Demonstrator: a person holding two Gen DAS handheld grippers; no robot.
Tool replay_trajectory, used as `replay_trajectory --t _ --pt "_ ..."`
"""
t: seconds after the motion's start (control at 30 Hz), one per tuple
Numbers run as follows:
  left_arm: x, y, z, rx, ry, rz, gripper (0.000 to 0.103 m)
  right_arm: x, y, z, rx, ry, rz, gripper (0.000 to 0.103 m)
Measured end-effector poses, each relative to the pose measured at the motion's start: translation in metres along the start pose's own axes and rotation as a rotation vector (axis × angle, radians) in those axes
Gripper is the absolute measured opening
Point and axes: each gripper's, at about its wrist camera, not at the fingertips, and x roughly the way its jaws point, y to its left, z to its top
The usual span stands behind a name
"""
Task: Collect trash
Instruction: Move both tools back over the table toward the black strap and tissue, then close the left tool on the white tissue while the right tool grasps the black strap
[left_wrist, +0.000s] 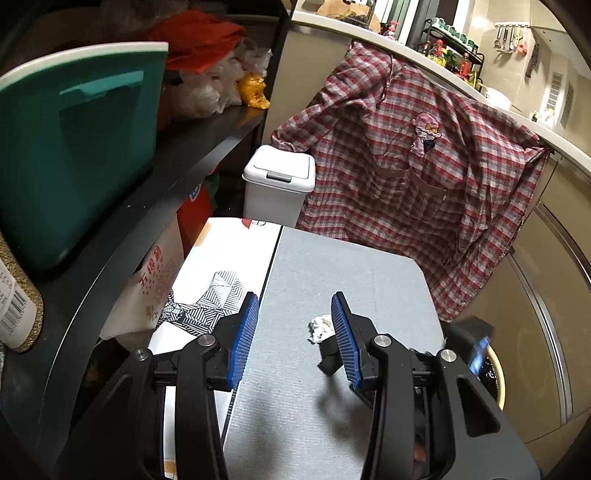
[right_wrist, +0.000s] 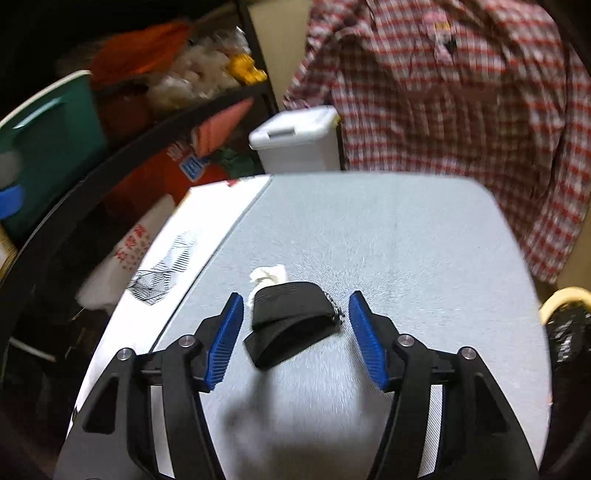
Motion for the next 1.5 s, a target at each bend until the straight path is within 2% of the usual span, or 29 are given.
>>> replay_trajectory --t 0.1,0.17,0.2,0.27,0.33,0.57,0.7,0.77,0.8,0.83,0.87,1.0,1.13,1.3,1.5 --pt "0.005 0.006 0.0 -0.007 0.007 -0.003 0.041 0.013 -0.008 0.001 0.037 0.04 0.012 0.059" --pt "0.01 0.008 -0.001 -0.009 0.012 -0.007 0.041 0.016 -0.013 -0.002 0.058 0.065 0.047 0.038" --pt "0.013 0.01 -0.002 -0.012 0.014 -0.01 0.041 0.015 -0.015 -0.005 0.053 0.074 0.057 0.033" --pt "0.022 0.011 -0.004 -0.02 0.021 -0.029 0.041 0.012 -0.018 -0.008 0.037 0.082 0.078 0.015" --pt "0.031 0.009 -0.008 -0.017 0.033 -0.042 0.041 0.005 -0.022 -0.011 0.026 0.08 0.102 0.009" --pt "0.07 -0.008 -0.032 0.028 0.1 -0.103 0.041 -0.04 -0.045 -0.018 -0.049 0.087 0.091 0.008" --pt "0.087 -0.012 -0.043 0.048 0.107 -0.093 0.041 -0.066 -0.064 -0.027 -0.085 0.126 0.058 0.008" --pt "0.098 -0.014 -0.049 0.066 0.109 -0.087 0.044 -0.073 -0.073 -0.034 -0.085 0.155 0.045 0.008" --pt "0.103 -0.015 -0.051 0.08 0.109 -0.081 0.049 -0.077 -0.079 -0.038 -0.071 0.163 0.05 0.008" --pt "0.11 -0.017 -0.056 0.101 0.109 -0.066 0.056 -0.08 -0.084 -0.042 -0.054 0.164 0.056 0.008" --pt "0.115 -0.018 -0.058 0.114 0.111 -0.057 0.057 -0.08 -0.088 -0.045 -0.042 0.164 0.059 0.008" --pt "0.135 -0.021 -0.069 0.13 0.126 -0.038 0.057 -0.08 -0.098 -0.049 -0.004 0.152 0.053 0.008" --pt "0.145 -0.029 -0.074 0.15 0.138 -0.038 0.059 -0.084 -0.098 -0.043 -0.053 0.126 0.053 0.008" --pt "0.16 -0.044 -0.077 0.17 0.153 -0.01 0.062 -0.08 -0.107 -0.045 -0.023 0.141 0.073 0.008" --pt "0.176 -0.055 -0.077 0.176 0.159 0.054 0.062 -0.079 -0.112 -0.047 -0.032 0.151 0.081 0.008"
